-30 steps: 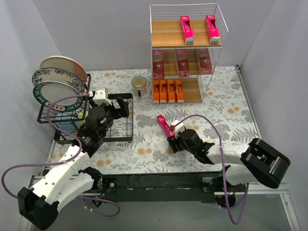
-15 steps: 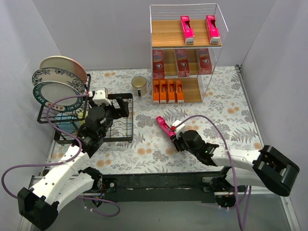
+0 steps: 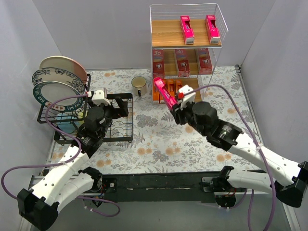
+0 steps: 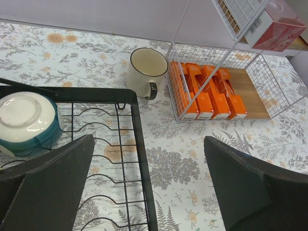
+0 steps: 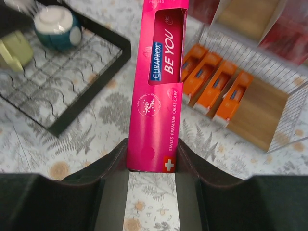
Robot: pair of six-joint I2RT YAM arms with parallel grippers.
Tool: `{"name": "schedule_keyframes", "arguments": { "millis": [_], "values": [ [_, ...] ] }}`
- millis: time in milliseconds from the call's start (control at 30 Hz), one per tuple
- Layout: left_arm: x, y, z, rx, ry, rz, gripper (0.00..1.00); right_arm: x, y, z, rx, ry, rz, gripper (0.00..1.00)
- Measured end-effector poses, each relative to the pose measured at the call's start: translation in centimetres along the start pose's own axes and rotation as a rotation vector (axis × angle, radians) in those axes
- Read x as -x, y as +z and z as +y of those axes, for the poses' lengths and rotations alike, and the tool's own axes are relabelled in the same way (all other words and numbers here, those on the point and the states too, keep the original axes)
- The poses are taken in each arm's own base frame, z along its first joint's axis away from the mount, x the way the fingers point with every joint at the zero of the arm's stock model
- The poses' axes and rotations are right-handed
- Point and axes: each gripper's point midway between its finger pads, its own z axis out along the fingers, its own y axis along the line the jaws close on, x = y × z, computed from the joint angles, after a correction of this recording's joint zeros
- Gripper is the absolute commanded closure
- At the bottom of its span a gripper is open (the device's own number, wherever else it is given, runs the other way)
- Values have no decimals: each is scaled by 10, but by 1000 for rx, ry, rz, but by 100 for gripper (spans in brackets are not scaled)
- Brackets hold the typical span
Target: Place and organize the toothpastes onto the shelf
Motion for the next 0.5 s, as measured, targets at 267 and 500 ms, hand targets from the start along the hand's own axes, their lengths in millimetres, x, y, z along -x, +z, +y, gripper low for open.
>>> {"name": "schedule_keyframes", "arguments": {
  "millis": [267, 500],
  "values": [
    [3, -2, 0, -2, -4, -11, 2, 159, -27, -27, -120, 49, -196, 54],
    [4, -3, 0, -3, -5, -11, 2, 238, 1, -55, -275, 45, -266, 54]
  ]
}}
